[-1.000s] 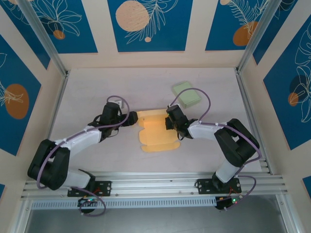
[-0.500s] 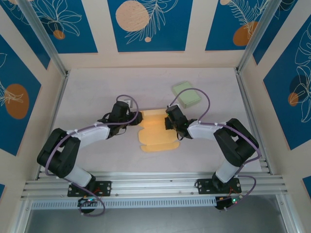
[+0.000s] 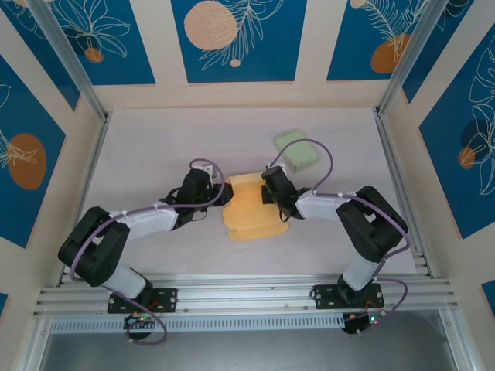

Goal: Fold the paper box

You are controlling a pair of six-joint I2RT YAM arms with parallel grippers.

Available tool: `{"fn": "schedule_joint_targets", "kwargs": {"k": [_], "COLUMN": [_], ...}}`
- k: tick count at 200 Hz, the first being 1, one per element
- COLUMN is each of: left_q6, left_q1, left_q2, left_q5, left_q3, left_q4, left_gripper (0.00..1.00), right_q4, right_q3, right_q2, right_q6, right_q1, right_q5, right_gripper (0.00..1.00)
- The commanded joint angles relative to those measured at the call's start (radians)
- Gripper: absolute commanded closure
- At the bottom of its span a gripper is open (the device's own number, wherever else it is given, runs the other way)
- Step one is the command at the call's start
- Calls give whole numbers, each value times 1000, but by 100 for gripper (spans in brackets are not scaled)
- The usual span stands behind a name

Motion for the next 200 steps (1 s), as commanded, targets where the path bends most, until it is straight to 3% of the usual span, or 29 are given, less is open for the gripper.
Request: {"fn": "schedule_joint_targets", "kwargs": {"k": [1, 22, 119, 181, 200], "left_q6": [-19, -2, 102, 478, 535], "left_q1": [-18, -18, -19, -14, -15], "left_q2": [-76, -124, -74, -102, -145], "left_q5": [25, -1, 200, 112, 156], "left_q3": [-41, -78, -76, -36, -41], "left_q4": [49, 47, 141, -60, -58], "left_gripper": [67, 69, 62, 66, 67], "right_q4": [-45, -45, -58, -62, -62], "right_q3": [7, 9, 32, 25, 21], "right_q2": [33, 32, 29, 20, 19], "right_q6": [24, 22, 6, -3, -2], "right_q1": [13, 14, 19, 21, 21], "right_q5": [-26, -27, -29, -21, -15], "right_gripper": [100, 100, 100, 100, 100]}}
